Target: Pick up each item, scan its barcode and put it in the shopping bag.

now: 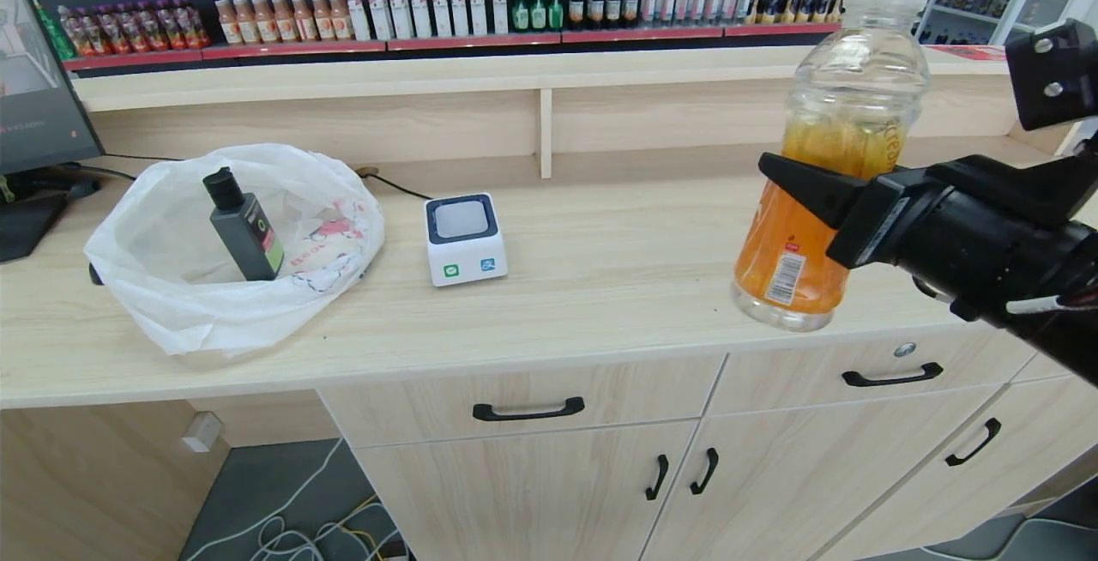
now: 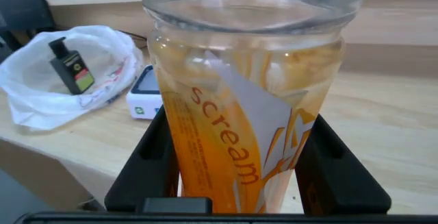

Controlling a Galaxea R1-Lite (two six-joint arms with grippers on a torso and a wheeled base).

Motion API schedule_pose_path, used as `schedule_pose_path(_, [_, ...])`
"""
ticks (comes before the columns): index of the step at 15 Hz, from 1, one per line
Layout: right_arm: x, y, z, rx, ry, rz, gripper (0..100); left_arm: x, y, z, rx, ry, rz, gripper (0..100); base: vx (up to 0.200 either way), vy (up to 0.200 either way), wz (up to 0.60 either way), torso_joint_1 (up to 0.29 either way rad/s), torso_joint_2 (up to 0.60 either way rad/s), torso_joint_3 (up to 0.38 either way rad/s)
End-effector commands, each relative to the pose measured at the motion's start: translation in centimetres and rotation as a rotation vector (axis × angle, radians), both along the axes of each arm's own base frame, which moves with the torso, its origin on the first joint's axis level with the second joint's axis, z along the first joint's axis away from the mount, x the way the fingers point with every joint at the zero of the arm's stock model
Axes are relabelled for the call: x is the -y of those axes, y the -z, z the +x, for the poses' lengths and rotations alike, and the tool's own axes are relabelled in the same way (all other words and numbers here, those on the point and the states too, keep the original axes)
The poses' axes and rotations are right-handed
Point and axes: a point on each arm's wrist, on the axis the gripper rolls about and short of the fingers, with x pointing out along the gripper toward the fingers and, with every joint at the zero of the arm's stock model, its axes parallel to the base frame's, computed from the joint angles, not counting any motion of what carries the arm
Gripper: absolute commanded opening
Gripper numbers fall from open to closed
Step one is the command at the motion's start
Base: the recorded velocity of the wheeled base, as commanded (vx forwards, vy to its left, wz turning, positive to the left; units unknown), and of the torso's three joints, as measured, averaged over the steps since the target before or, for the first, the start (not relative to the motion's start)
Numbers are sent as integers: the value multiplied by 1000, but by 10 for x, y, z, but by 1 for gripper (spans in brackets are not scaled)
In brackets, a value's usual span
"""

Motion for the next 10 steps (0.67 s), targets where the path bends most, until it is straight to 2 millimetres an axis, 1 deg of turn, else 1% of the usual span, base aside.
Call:
schedule_pose_path(1, [-3,-2,-7,0,-84,27,0,0,0,0,1,-1,-1,100,0,0,0,0,0,0])
schedule_pose_path(3, [-7,-6,-11,-7,-163,69,0,0,0,0,1,-1,-1,100,0,0,0,0,0,0])
schedule_pose_path(5, [-9,-12,-10,-19,-200,125,0,0,0,0,1,-1,-1,100,0,0,0,0,0,0])
schedule_pose_path(7, [-19,-16,-18,-41,-319,173,0,0,0,0,-1,-1,-1,100,0,0,0,0,0,0])
schedule_pose_path(10, [-29,-14,-23,-57,-433,159,0,0,0,0,1,-1,-1,100,0,0,0,0,0,0])
